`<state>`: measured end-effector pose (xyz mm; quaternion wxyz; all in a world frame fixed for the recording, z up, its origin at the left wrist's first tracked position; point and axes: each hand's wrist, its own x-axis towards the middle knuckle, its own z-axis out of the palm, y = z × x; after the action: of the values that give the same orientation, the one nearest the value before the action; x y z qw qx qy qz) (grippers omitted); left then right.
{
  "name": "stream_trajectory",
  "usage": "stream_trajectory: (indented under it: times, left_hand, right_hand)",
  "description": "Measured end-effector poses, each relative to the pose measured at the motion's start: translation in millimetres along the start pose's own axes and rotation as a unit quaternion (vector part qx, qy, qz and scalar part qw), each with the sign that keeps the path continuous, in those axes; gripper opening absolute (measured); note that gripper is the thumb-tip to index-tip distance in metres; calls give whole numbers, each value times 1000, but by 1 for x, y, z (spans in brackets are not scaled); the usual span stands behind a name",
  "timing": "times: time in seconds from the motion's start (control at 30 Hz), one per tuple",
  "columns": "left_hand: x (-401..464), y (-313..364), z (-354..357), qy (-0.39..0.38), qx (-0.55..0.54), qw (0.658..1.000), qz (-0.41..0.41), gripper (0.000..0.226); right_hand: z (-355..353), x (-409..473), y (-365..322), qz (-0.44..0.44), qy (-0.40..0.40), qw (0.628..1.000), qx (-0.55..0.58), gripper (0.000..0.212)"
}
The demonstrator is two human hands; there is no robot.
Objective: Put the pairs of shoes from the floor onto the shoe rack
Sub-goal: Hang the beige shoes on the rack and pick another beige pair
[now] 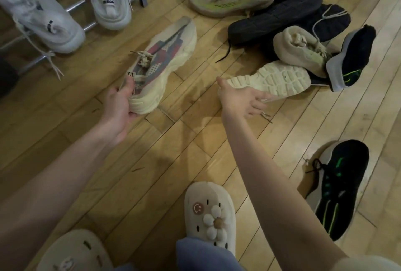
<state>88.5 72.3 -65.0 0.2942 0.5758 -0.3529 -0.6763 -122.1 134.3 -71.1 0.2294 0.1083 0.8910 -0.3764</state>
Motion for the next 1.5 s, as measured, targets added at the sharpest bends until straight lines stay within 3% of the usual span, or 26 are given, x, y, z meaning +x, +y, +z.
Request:
stream_trajectory:
  times: [0.1, 0.23, 0.4, 0.43, 0.57, 0.67, 0.8, 1.0, 1.27, 1.5]
  left_hand:
    - [4, 1, -9, 30, 6, 1000, 3, 51]
    - [2, 3, -17, 74, 2, 997, 5, 49]
    - [-8, 15, -24, 100, -8, 995, 9, 43]
    - [-10, 21, -25, 102, -10, 995, 12, 45]
    - [-21, 59, -36, 95, -10, 994, 46, 43]
    - [-37, 95, -49, 102, -24, 991, 88, 39]
    - [-58, 128, -73, 89, -66, 985, 134, 50]
    - [-82, 163, -83, 48, -110, 984, 135, 32]
    - [-97, 190, -100, 57, -73, 979, 180, 26]
    - [-94, 210, -111, 91, -31, 974, 204, 49]
  right_hand:
    - [8, -1, -3, 18, 21, 998, 57, 143]
    - [-15, -12, -1, 19, -58, 976, 208, 118]
    - [-61, -48, -5, 34, -225, 889, 398, 47]
    - [-62, -60, -7, 50, -264, 861, 431, 42]
    - [-48, -107, -25, 70, -389, 779, 488, 58]
    - [-53, -118, -47, 34, -470, 724, 504, 51]
    - [-63, -115, -67, 30, -574, 640, 510, 58]
    - [-62, -138, -86, 15, -615, 649, 448, 53]
    - [-60, -149, -120, -3, -639, 598, 483, 48]
    - [-60, -160, -154, -42, -632, 583, 509, 56]
